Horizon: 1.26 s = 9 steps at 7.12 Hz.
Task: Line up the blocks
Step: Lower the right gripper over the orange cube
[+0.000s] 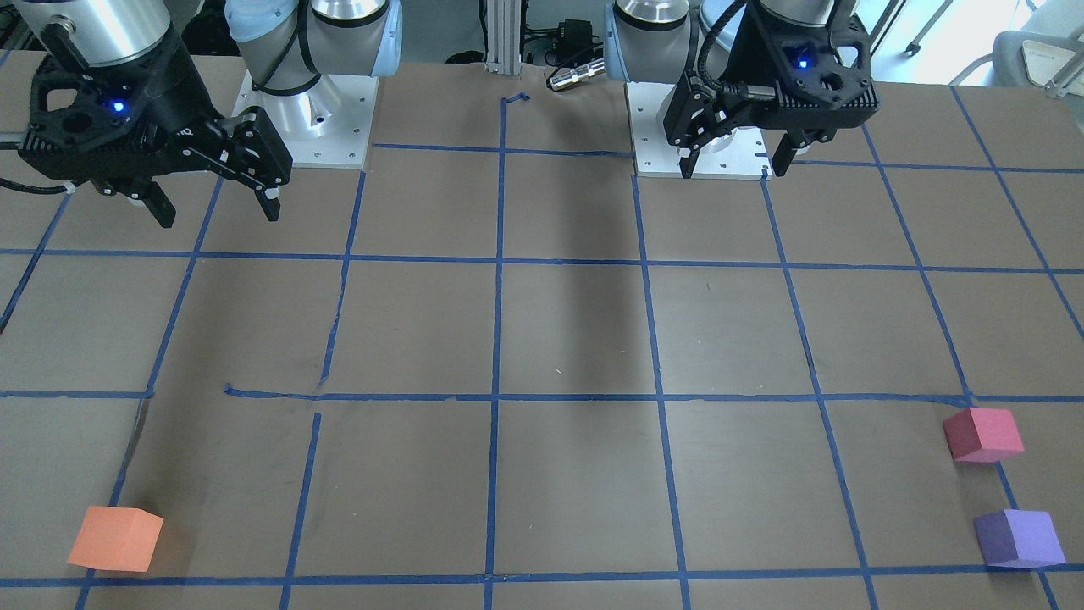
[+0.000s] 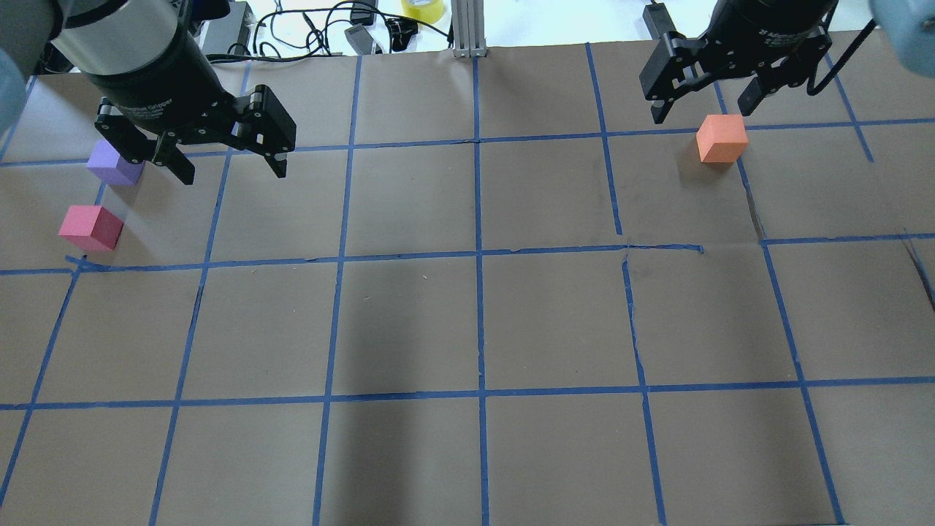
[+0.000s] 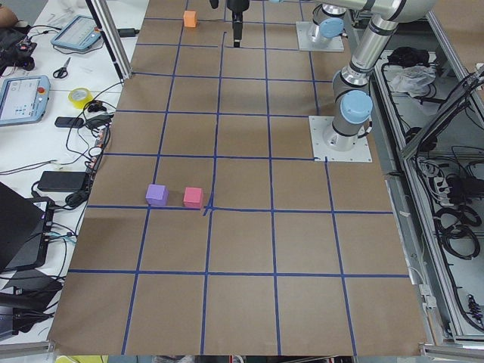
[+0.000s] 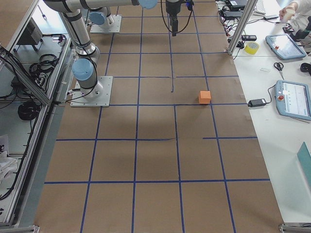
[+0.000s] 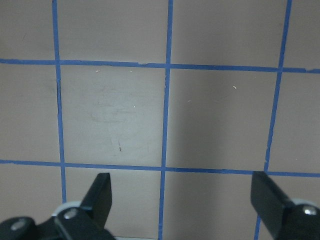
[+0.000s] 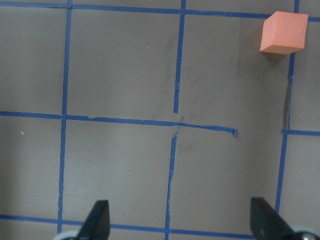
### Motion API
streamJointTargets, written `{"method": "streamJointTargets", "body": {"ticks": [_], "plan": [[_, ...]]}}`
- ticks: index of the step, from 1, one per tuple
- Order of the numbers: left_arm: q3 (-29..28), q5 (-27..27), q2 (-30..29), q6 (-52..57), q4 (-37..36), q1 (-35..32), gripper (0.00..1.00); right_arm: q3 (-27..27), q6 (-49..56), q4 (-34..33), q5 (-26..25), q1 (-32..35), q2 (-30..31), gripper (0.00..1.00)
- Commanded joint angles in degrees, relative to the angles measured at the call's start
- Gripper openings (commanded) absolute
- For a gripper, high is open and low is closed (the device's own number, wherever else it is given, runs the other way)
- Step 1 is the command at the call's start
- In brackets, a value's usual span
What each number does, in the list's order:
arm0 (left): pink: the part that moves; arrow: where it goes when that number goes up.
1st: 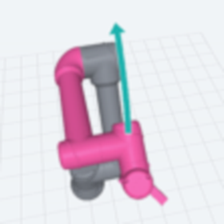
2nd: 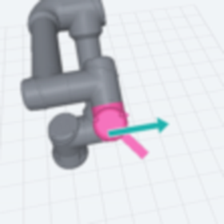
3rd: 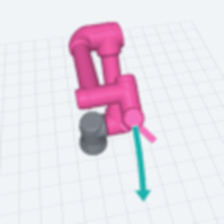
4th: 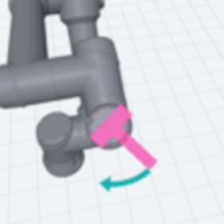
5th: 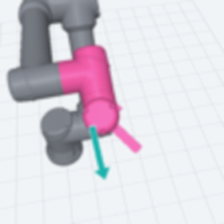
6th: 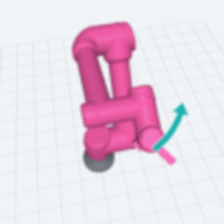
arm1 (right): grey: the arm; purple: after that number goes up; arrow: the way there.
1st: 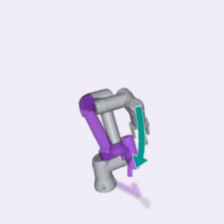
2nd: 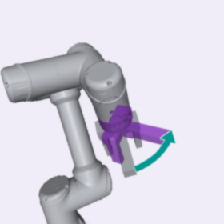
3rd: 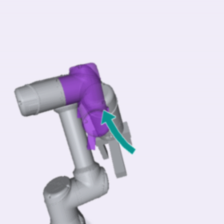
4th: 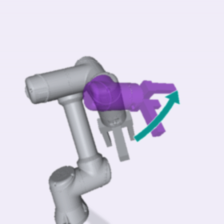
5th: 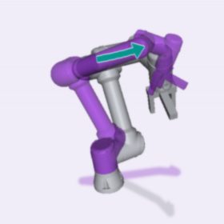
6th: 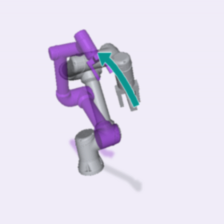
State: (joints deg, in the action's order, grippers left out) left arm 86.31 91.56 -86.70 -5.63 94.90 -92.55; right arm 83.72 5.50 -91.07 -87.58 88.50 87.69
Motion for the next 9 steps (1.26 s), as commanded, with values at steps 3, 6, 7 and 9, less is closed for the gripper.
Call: {"method": "streamJointTargets", "body": {"ticks": [3, 6, 7, 9], "plan": [[0.0, 0.0, -0.2, 0.0, -0.1, 0.0, 1.00, -7.3, 7.4, -8.8, 0.1, -11.3, -16.9, 1.00], [0.0, 0.0, -0.1, 0.1, -0.1, 0.0, 1.00, -13.4, 7.2, -18.6, -0.1, -13.2, -31.8, 1.00], [0.0, 0.0, -0.1, 0.0, -0.1, 0.0, 1.00, -13.3, 7.8, -22.8, -2.1, -13.6, -34.9, 1.00], [0.0, 0.0, 0.1, 0.1, -0.1, 0.0, 1.00, -13.4, 7.3, -22.9, -2.9, -14.1, -37.7, 1.00]]}}
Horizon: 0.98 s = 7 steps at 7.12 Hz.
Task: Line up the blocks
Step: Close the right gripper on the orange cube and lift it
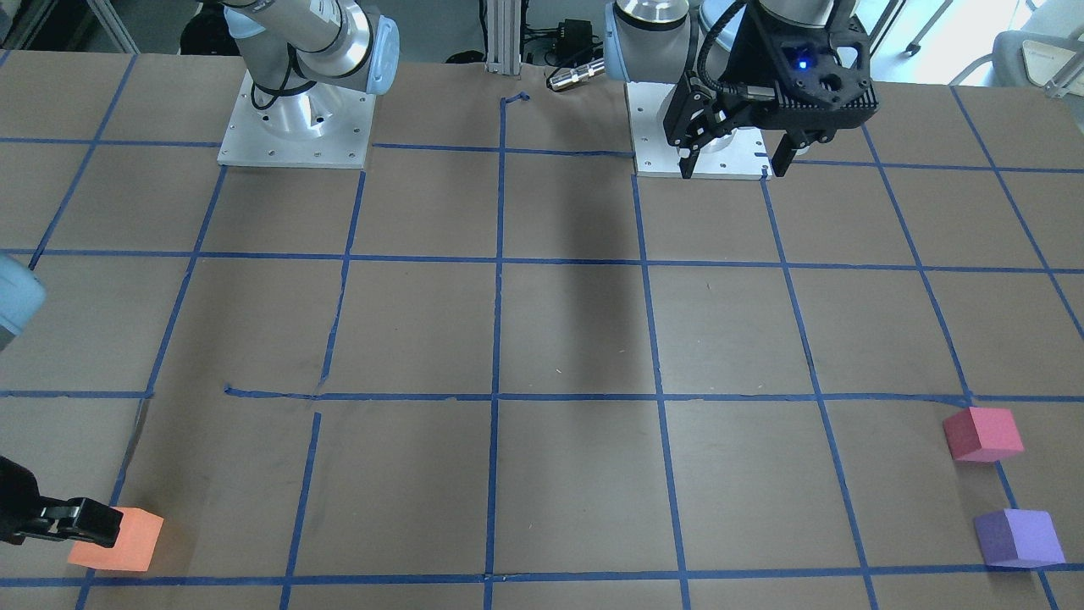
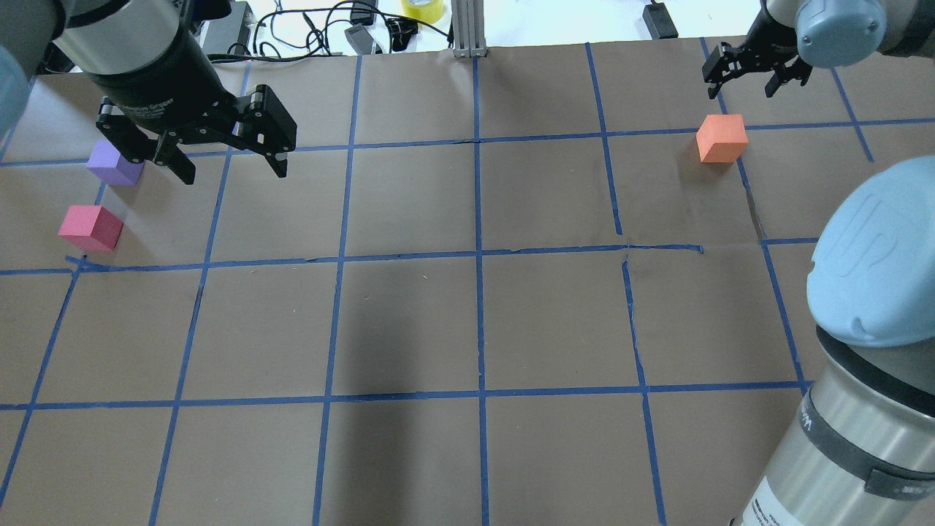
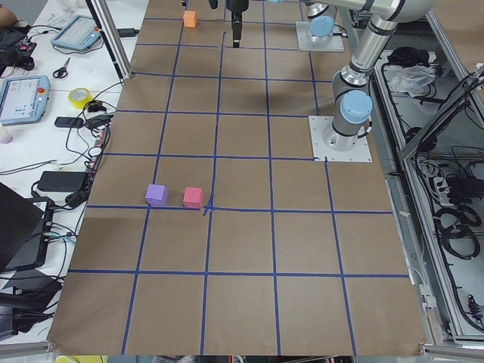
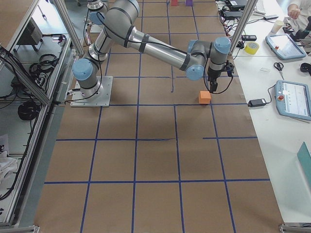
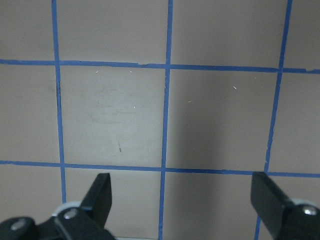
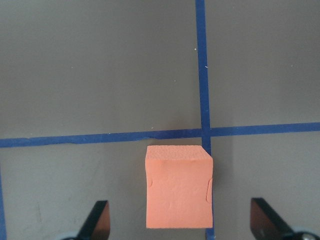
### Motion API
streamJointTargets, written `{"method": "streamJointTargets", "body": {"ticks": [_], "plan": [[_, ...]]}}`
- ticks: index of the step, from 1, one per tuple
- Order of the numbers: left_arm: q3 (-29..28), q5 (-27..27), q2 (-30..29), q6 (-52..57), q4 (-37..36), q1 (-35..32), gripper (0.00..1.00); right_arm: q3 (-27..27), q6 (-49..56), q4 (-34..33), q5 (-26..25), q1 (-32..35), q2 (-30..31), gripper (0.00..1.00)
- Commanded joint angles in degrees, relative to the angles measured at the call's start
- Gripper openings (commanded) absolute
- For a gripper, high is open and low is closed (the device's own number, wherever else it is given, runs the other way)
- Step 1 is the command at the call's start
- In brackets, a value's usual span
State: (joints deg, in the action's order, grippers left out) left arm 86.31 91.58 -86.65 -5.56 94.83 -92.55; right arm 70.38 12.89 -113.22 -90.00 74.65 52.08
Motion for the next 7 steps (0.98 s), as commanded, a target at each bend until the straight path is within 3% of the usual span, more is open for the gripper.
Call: {"method": "streamJointTargets", "body": {"ticks": [1, 4, 5, 6, 7], "plan": [[0.0, 0.0, 0.1, 0.0, 0.0, 0.0, 1.00, -0.1, -0.2, -0.9, -0.4, -0.2, -2.9, 1.00], [-0.2, -0.4, 0.2, 0.0, -0.5, 1.0, 1.00, 0.5, 0.0, -1.3, -0.4, -0.3, -5.9, 1.00], [-0.1, 0.2, 0.2, 0.0, -0.5, 1.0, 1.00, 0.7, 0.2, -2.1, -0.4, -0.3, -6.7, 0.86], [-0.1, 0.0, 0.0, 0.0, -0.6, 1.1, 1.00, 1.2, 0.4, -2.1, -1.0, -0.3, -6.7, 0.44], [-0.1, 0.3, 0.4, 0.0, 0.0, 1.0, 1.00, 1.3, 0.3, -2.3, -0.8, -0.3, -6.6, 0.22]]}}
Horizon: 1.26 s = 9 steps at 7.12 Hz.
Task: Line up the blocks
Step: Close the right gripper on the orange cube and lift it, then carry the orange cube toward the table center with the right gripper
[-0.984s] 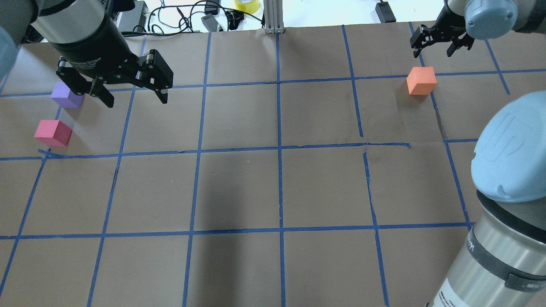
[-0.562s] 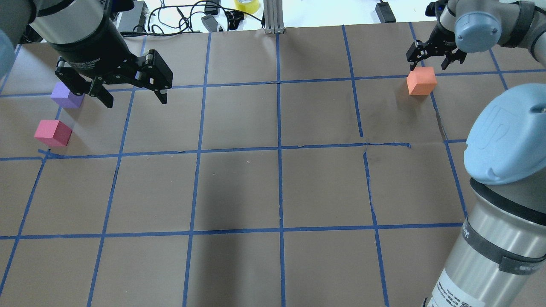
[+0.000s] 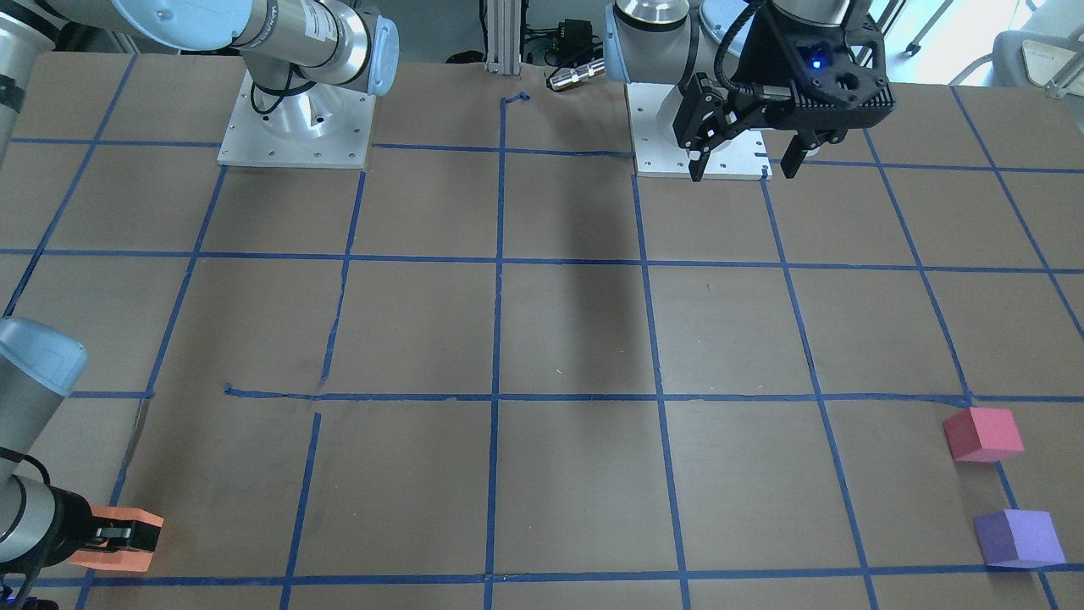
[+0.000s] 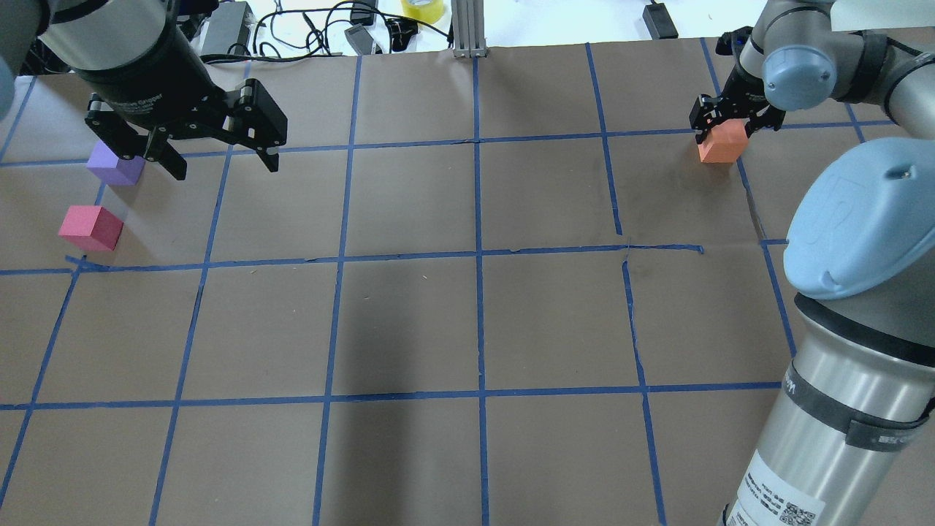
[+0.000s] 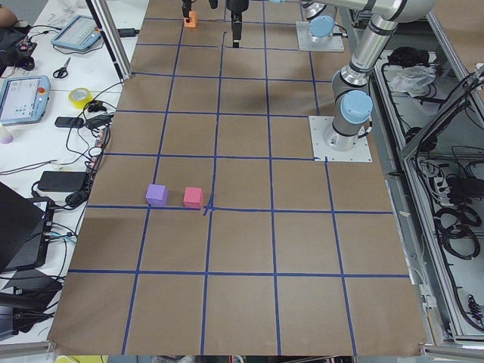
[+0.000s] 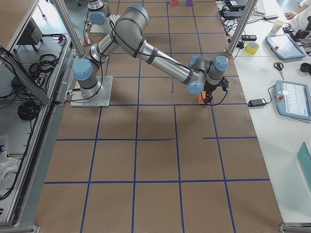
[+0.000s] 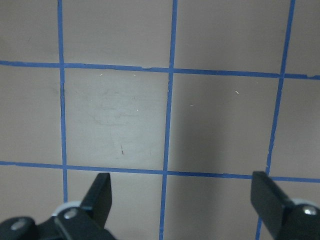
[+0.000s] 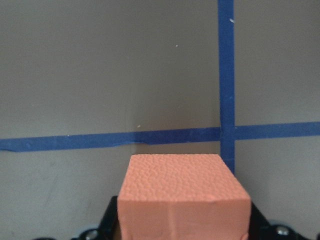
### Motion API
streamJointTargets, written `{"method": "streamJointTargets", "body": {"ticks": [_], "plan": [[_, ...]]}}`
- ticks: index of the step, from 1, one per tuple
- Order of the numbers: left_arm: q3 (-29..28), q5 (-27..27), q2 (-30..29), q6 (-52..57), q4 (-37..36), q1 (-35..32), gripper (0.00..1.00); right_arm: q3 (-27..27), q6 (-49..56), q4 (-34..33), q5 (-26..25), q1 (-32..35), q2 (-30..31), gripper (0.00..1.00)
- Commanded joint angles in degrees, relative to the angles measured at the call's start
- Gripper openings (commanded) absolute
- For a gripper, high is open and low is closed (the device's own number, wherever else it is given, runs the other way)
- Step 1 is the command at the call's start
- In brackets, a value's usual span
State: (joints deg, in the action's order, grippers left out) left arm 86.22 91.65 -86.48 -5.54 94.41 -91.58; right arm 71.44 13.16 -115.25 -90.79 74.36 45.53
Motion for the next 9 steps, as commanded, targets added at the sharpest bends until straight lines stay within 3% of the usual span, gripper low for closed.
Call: {"method": "streamJointTargets", "body": {"ticks": [1, 2, 4, 7, 9], "plan": [[0.0, 0.2, 0.2, 0.0, 0.2, 0.1, 1.00, -0.4, -0.5, -0.2, 0.4, 0.0, 0.3, 0.10], [0.1, 0.2, 0.1, 0.0, 0.3, 0.0, 1.00, -0.9, -0.7, 0.0, 1.5, 0.2, 1.0, 0.05], [0.0, 0.0, 0.0, 0.2, 0.3, 0.2, 1.00, -0.7, -1.0, 0.1, 3.6, 3.3, 5.2, 0.06], [0.0, 0.0, 0.2, 0.3, 0.8, 0.3, 1.00, -0.8, -4.8, -2.5, 3.6, 17.5, 5.2, 0.06], [-0.1, -0.2, 0.0, 0.2, 0.7, 0.9, 1.00, -0.5, -19.1, -3.4, 2.6, 27.2, 4.8, 0.06]]}}
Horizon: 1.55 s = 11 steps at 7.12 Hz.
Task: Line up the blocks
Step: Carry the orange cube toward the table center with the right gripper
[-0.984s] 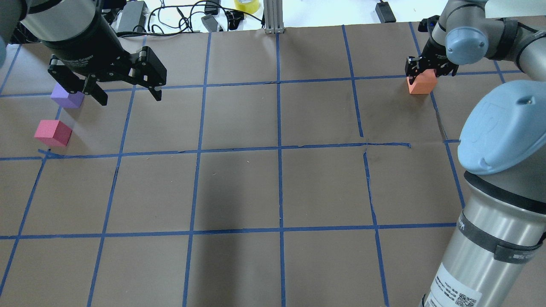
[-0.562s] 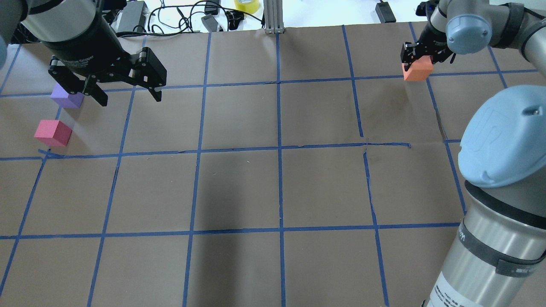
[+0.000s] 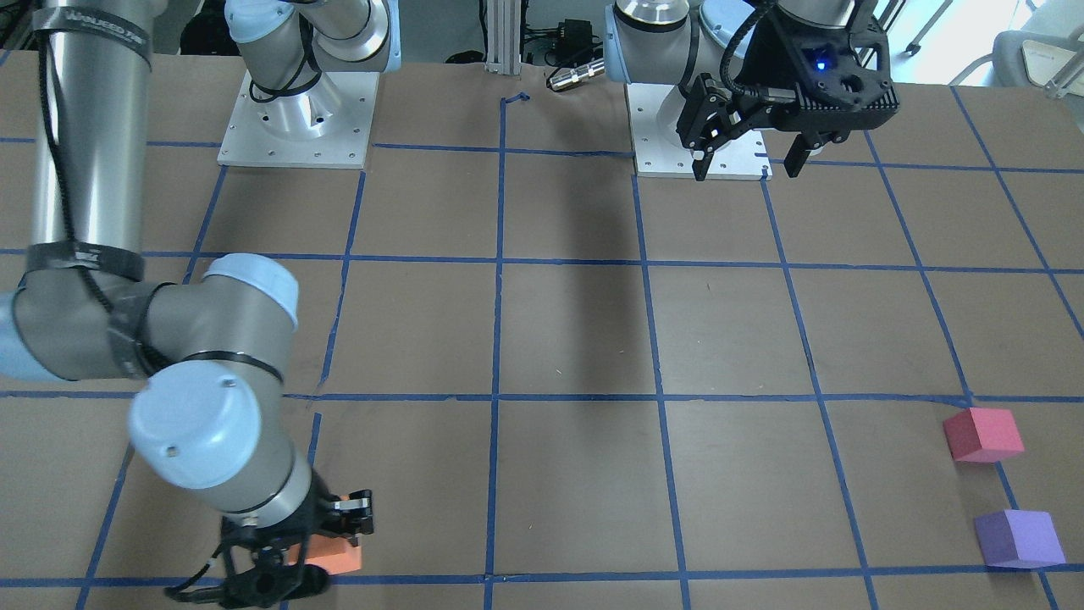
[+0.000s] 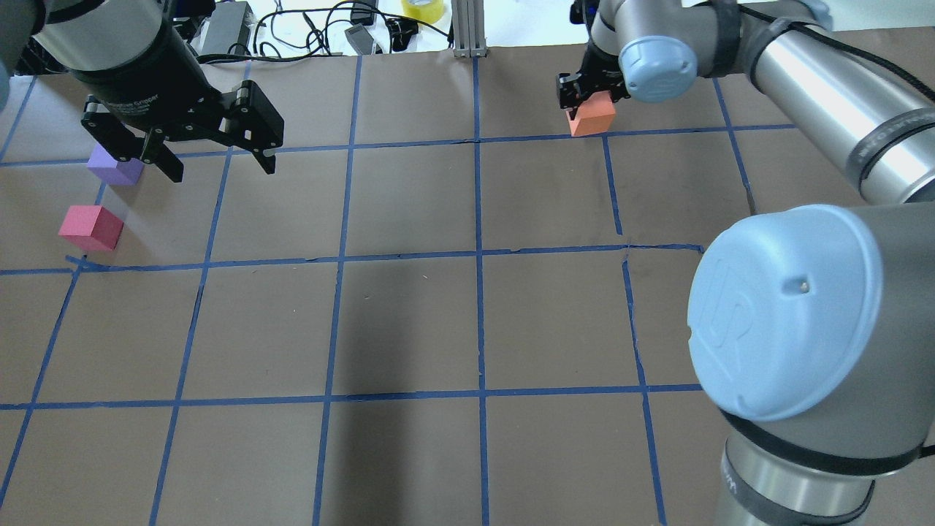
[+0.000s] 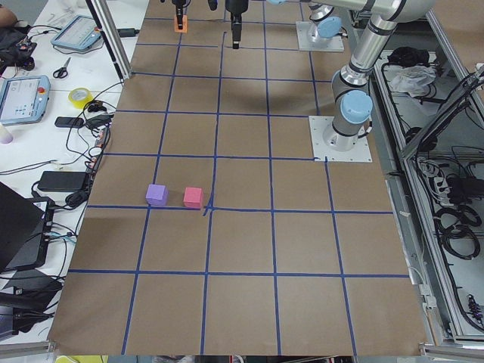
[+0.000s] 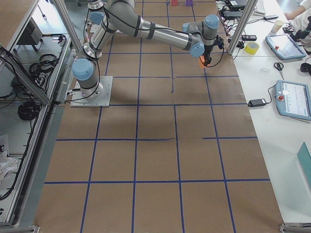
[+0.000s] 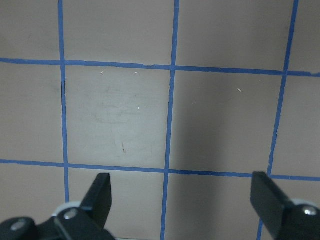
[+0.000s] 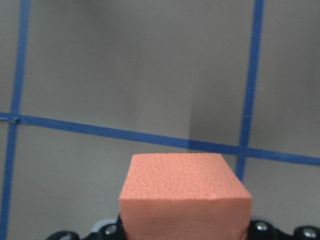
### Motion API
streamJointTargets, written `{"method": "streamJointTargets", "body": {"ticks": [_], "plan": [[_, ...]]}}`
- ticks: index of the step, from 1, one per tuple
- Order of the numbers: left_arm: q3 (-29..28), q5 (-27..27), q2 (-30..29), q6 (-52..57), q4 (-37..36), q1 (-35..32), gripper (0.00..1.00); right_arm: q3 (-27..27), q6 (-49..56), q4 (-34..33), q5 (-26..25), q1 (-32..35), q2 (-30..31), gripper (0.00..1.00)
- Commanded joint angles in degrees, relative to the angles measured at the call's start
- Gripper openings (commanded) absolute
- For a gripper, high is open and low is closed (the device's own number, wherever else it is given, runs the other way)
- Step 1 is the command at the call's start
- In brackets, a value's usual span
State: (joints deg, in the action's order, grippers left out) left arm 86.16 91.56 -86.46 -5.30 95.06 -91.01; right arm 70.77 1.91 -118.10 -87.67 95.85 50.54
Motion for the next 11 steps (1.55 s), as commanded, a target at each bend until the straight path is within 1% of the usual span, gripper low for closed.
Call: {"method": "streamJointTargets", "body": {"ticks": [1, 2, 3, 6, 7, 8, 10, 11], "plan": [[-0.1, 0.2, -0.1, -0.2, -0.2, 0.3, 1.00, 0.2, -12.2, -0.6, -0.4, 9.2, -1.0, 0.06], [-0.1, 0.3, -0.4, -0.2, -0.4, 0.4, 1.00, -0.1, -17.1, -1.5, -1.3, 13.7, -2.3, 0.06], [-0.1, 0.3, -1.0, -0.6, -0.4, 0.7, 1.00, -0.1, -19.5, -3.0, -2.8, 16.2, -3.8, 0.06], [-0.4, 0.0, -2.0, -0.1, -0.7, 1.2, 1.00, 0.0, -19.1, -5.0, -2.8, 16.6, -5.4, 0.07], [-0.4, -0.1, -2.0, 0.1, -0.7, 1.2, 1.00, 0.0, -19.4, -4.6, -2.9, 16.6, -5.6, 0.10], [0.0, 0.2, -1.0, 0.1, -0.7, 0.9, 1.00, 0.2, -19.1, -4.2, -3.2, 16.5, -5.3, 0.11], [0.1, 2.4, 0.5, 0.5, -0.6, 0.8, 1.00, 0.0, -18.7, -4.2, -3.9, 16.1, -5.5, 0.12], [0.1, 2.2, 0.8, 0.7, -0.5, 0.8, 1.00, 0.1, -18.9, -4.2, -4.0, 15.8, -5.7, 0.14]]}}
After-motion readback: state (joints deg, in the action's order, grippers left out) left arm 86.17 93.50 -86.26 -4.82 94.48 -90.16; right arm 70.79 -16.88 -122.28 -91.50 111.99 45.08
